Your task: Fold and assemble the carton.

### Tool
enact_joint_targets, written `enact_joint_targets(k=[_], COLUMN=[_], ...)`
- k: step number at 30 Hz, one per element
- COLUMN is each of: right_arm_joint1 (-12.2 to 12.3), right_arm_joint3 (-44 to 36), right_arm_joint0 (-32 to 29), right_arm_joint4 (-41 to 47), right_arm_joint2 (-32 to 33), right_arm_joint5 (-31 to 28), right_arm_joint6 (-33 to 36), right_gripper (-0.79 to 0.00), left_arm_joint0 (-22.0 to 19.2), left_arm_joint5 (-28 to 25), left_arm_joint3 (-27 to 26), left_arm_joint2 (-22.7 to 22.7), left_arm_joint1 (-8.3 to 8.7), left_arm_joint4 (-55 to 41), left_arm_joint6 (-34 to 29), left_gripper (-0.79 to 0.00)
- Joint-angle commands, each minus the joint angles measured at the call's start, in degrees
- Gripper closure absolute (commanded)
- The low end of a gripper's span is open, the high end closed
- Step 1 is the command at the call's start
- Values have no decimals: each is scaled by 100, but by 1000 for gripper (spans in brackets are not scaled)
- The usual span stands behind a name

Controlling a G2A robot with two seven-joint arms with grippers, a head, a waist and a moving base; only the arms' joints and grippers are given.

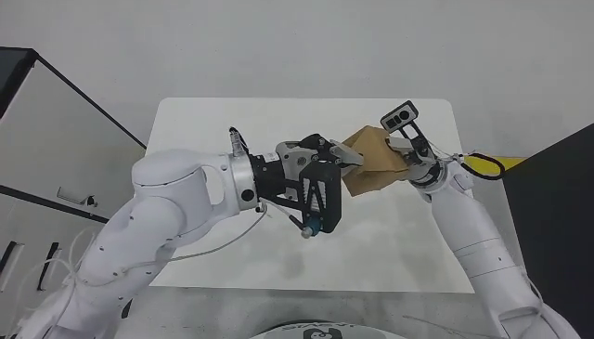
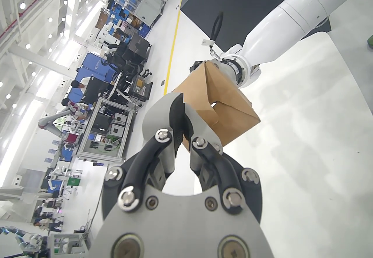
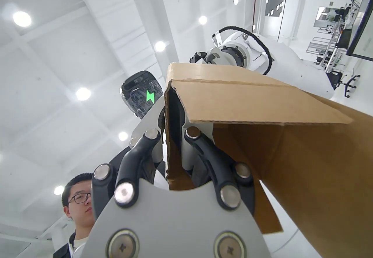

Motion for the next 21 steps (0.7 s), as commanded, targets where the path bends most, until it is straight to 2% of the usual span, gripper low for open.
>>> enact_joint_targets(k=[1,21], right_arm_joint1=[-1,75], right_arm_joint3=[33,96], right_arm_joint0=[45,62], right_arm_joint4=[13,89], right_arm_joint2=[-64,-232], right_arm_joint5=[15,-131], right_arm_joint6=[0,0], right_gripper=[0,0], left_arm_joint0=[-15,-160], left_arm_joint5=[-46,-350], left_arm_joint3=[-33,-43], left_arm_joint2=[20,252], left_arm_joint1=[3,-8], left_arm_joint4=[98,388], left_arm_joint6=[-72,-282], left_gripper=[0,0])
